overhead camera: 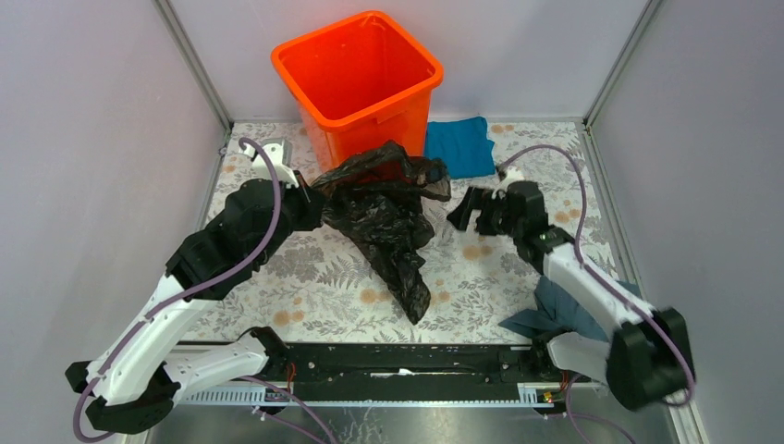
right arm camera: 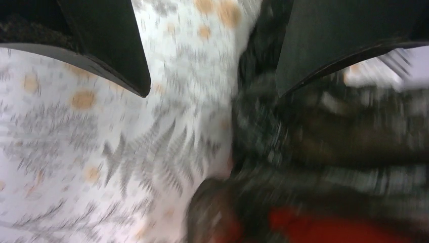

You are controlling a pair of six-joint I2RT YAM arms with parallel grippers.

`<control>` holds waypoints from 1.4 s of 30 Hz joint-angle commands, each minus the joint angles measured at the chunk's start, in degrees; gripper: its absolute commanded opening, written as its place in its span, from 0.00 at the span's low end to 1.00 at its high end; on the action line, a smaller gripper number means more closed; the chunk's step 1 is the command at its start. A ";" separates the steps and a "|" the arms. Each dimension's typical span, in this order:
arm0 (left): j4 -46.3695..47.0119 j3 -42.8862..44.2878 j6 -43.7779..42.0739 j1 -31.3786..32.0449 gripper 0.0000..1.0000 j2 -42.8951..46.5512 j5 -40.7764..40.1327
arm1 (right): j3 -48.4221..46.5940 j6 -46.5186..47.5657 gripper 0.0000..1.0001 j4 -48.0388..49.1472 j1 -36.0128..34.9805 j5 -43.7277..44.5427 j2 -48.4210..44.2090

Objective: Put the trash bags into the trash bin

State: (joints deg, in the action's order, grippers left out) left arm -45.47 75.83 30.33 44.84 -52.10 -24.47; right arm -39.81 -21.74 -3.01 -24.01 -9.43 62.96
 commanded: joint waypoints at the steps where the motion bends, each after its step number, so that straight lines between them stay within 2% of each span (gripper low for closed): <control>1: 0.26 0.48 -0.33 -0.25 0.00 1.81 1.86 | -2.99 -19.43 1.00 23.11 11.69 -21.67 12.11; 4: 0.56 -0.09 -0.18 -0.26 0.00 2.31 2.74 | -4.74 -24.08 1.00 28.01 12.36 -28.22 18.44; 13: 1.36 -1.04 0.08 -0.21 0.00 2.97 4.32 | -12.30 -28.62 1.00 26.14 12.68 -26.74 30.40; 16: 1.27 -0.62 -0.08 -0.25 0.00 2.69 4.79 | -12.07 -25.73 1.00 29.17 12.67 -24.51 33.11; 18: 1.31 -0.23 -0.19 -0.28 0.00 2.57 4.96 | -14.14 -22.90 1.00 29.61 12.67 -26.68 36.16; 22: 1.08 0.76 -0.68 -0.26 0.00 1.48 4.95 | -13.69 -30.00 0.92 43.84 12.36 -33.19 43.31; 25: 1.02 1.46 -0.57 -0.28 0.00 0.61 5.65 | -13.50 -31.12 0.91 46.17 11.21 -31.32 45.07; 26: 1.23 1.63 -0.54 -0.22 0.00 0.33 6.16 | -13.53 -31.87 0.89 47.04 10.91 -30.91 45.76; 28: 1.62 1.90 -0.71 -0.27 0.00 -0.56 7.55 | -13.66 -36.30 0.75 52.33 10.76 -31.60 47.72; 31: 1.47 4.23 -0.95 -0.26 0.00 -2.13 9.16 | -14.81 -38.24 0.47 53.84 11.17 -32.35 47.81; 34: 1.58 7.79 -1.43 -0.28 0.00 -3.52 8.85 | -14.11 -35.35 0.14 45.73 12.59 -30.15 38.57; 36: 1.55 12.15 -3.03 -0.25 0.00 -5.30 6.71 | -16.74 -29.13 0.01 31.02 13.62 -25.11 27.37; 39: 2.63 23.77 -7.91 -0.20 0.00 -9.94 6.19 | -28.49 -21.04 0.00 5.25 14.67 -13.83 11.72; 42: 3.05 41.74 -11.59 -0.19 0.00 -16.12 13.75 | -44.35 -15.22 0.00 -8.34 14.69 -9.01 0.80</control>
State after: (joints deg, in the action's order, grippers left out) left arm -47.83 98.30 25.34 44.82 -63.55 -16.78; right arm -64.49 -47.90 7.60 -9.87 -28.18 81.97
